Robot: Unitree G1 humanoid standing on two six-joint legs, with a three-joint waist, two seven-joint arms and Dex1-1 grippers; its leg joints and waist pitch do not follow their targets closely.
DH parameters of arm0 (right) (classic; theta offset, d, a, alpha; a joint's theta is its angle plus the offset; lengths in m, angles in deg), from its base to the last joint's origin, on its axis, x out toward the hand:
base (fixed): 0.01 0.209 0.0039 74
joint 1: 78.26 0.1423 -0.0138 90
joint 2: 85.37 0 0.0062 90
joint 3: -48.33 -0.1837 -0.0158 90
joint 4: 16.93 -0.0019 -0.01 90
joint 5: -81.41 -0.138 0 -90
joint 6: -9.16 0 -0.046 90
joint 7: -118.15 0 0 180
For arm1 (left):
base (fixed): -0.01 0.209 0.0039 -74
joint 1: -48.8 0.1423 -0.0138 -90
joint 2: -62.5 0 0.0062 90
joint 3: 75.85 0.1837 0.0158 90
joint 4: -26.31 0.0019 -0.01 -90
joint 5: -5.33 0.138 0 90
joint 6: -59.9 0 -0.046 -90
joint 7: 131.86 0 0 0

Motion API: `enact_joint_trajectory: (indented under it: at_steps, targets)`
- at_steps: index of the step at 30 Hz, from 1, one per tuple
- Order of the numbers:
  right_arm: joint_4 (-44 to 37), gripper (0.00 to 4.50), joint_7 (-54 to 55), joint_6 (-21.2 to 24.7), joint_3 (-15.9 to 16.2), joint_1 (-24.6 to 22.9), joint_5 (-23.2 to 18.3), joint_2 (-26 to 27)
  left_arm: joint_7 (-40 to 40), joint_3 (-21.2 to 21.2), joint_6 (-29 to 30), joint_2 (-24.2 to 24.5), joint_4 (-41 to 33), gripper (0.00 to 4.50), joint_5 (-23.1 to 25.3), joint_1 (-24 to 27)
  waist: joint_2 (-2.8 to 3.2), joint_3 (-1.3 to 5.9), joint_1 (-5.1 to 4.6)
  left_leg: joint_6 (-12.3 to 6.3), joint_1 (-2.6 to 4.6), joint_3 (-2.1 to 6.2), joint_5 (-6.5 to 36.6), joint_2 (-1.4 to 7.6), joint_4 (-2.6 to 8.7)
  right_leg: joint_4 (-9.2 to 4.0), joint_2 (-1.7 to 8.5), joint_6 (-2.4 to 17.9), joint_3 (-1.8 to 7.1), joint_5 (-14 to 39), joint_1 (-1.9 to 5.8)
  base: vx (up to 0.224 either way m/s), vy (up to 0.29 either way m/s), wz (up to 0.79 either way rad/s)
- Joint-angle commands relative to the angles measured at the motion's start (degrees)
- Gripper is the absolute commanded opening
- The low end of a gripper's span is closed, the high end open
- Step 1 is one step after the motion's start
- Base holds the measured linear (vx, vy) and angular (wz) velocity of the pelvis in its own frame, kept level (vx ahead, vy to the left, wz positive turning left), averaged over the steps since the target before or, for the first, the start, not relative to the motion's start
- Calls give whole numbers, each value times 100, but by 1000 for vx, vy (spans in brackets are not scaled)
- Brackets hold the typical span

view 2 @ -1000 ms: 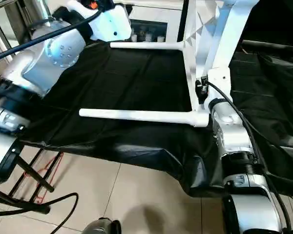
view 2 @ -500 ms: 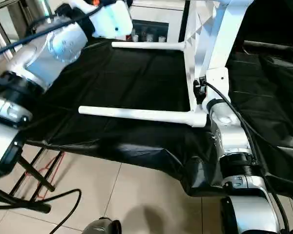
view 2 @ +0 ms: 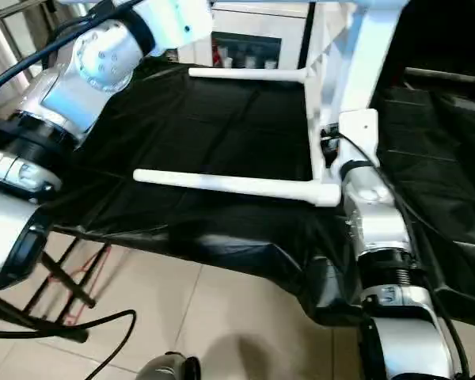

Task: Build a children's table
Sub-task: Flip table

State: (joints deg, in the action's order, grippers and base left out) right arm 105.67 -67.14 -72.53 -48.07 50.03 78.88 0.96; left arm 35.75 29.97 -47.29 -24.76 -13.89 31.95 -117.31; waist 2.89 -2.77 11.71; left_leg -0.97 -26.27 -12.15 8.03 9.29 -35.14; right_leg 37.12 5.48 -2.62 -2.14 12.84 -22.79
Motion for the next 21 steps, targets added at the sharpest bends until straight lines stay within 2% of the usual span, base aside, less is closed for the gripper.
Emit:
enact_joint_trajectory:
  at_steps: [1, 4, 7, 9, 10, 11, 14, 17, 19, 21]
  targets:
    - [-39, 216, -140, -102, 56, 187, 41, -123, -7, -605, 189, -196, 96, 220, -913, -42, -171, 485, 20, -122, 351, 245, 1096, 358, 354, -366, 405, 1401, 129, -260, 126, 0, 0, 0]
    - [-26, 216, -137, -130, 7, 308, 51, -228, -28, -737, 276, -240, 91, 220, -1053, -82, -170, 492, 45, -219, 338, 243, 949, 356, 337, -354, 398, 1395, 125, -296, 133, 0, 0, 0]
    - [-59, 216, -111, -181, -55, 493, 120, -429, -8, -1074, 421, -348, 21, 220, -1403, -106, -176, 509, 81, -324, 345, 227, 789, 355, 297, -334, 382, 1431, 121, -393, 120, 0, 0, 0]
    - [-70, 216, -94, -210, -91, 547, 123, -480, 20, -1172, 459, -376, -4, 220, -1502, -112, -170, 497, 101, -388, 326, 221, 778, 348, 291, -342, 384, 1421, 124, -345, 113, 0, 0, 0]
    - [-82, 216, -71, -323, -221, 772, 106, -651, 110, -1556, 602, -477, -106, 220, -1895, -135, -168, 509, 115, -379, 335, 219, 766, 351, 285, -333, 391, 1426, 120, -317, 115, 0, 0, 0]
    - [-82, 216, -71, -323, -221, 772, 106, -651, 110, -1556, 602, -477, -106, 220, -1895, -135, -171, 508, 114, -382, 338, 216, 764, 350, 283, -335, 381, 1435, 119, -328, 108, 0, 0, 0]
    - [-17, 216, -138, -487, -328, 1139, 60, -864, 202, -1989, 855, -602, -255, 220, -2369, -149, -162, 514, 148, -454, 340, 206, 709, 351, 259, -314, 363, 1475, 110, -431, 93, 0, 0, 0]
    - [120, 216, -247, -602, -304, 1471, 74, -1023, 298, -2262, 1076, -692, -395, 220, -2640, -132, -136, 517, 167, -424, 346, 213, 771, 369, 256, -302, 356, 1472, 101, -356, 77, 0, 0, 0]
    - [401, 216, -454, -760, -206, 1987, 141, -1216, 415, -2519, 1430, -782, -694, 220, -2861, -21, -177, 520, 143, -442, 314, 220, 747, 361, 246, -272, 355, 1494, 85, -418, 96, 0, 0, 0]
    - [489, 216, -517, -810, -178, 2146, 163, -1273, 459, -2600, 1559, -817, -814, 220, -2925, 30, -169, 509, 133, -464, 311, 211, 775, 360, 238, -297, 363, 1518, 87, -361, 78, 0, 0, 0]
